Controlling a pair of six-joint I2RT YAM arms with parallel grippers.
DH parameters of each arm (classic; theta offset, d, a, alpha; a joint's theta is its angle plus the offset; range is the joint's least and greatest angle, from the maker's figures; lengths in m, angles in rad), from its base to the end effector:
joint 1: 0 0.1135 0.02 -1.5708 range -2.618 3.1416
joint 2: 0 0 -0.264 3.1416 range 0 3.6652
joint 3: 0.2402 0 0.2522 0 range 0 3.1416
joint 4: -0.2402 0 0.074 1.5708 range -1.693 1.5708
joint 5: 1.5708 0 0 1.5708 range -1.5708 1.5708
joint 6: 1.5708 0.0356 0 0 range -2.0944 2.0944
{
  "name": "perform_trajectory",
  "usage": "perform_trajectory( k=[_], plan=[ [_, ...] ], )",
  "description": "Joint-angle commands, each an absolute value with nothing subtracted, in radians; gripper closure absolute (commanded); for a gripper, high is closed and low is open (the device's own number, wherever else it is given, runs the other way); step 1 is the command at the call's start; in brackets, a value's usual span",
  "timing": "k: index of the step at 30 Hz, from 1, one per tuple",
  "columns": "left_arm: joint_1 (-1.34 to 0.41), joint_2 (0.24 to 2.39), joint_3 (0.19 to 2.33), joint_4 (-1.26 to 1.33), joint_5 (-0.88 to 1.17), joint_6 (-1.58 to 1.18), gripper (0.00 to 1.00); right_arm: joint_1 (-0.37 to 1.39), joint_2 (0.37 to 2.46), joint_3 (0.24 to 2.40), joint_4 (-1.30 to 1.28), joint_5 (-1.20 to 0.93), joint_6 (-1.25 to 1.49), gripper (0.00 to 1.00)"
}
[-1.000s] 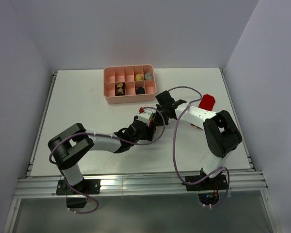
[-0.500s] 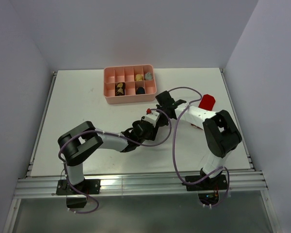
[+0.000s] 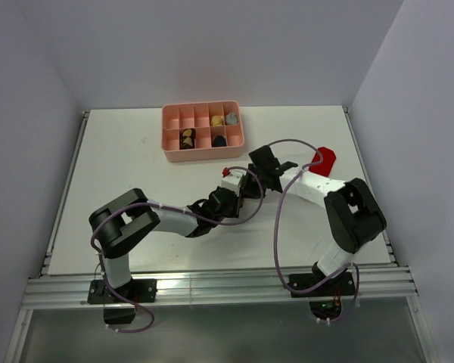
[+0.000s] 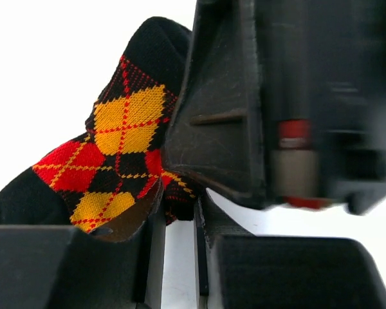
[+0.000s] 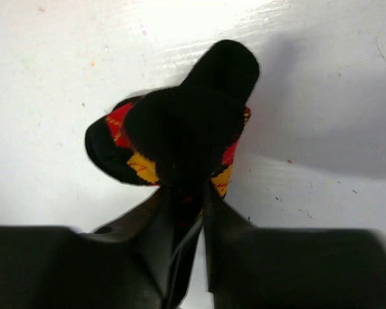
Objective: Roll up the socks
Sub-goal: Roll the sock at the center of the board.
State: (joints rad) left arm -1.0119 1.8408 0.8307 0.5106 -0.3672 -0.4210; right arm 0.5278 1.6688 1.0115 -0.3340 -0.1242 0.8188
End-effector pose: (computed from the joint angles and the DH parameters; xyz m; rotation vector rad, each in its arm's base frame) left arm 0.2047 -0.3032 0.1410 0.3829 2.0382 -0.5148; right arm 0.2883 0.1732 0.1826 0.3412 2.6729 0.6318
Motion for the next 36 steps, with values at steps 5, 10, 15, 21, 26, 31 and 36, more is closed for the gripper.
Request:
perform_trajectory(
  k=[5,10,15,21,26,31,36],
  plan=[
    [-0.894,1.804,0.709,0.574,-0.14,-0.63,0.99,0.473,1.465,0.895,-0.072,-0.229,0.833,0.64],
    [-0.833,1.799,0.652,0.618,-0.065,-0.722,0.99,0.465,1.443,0.828,0.064,-0.273,0.816,0.66],
    [-0.81,1.793,0.615,0.663,-0.015,-0.793,0.98,0.465,1.479,0.807,0.155,-0.304,0.813,0.69],
    [-0.769,1.799,0.557,0.716,0.037,-0.882,0.96,0.465,1.545,0.788,0.285,-0.334,0.787,0.69],
    [-0.75,1.799,0.532,0.735,0.057,-0.939,0.9,0.466,1.618,0.781,0.371,-0.391,0.775,0.7],
    [-0.744,1.813,0.522,0.741,0.074,-0.971,0.81,0.477,1.703,0.793,0.385,-0.428,0.767,0.7],
    [-0.733,1.815,0.512,0.75,0.078,-0.985,0.71,0.502,1.761,0.828,0.302,-0.44,0.727,0.73]
  ],
)
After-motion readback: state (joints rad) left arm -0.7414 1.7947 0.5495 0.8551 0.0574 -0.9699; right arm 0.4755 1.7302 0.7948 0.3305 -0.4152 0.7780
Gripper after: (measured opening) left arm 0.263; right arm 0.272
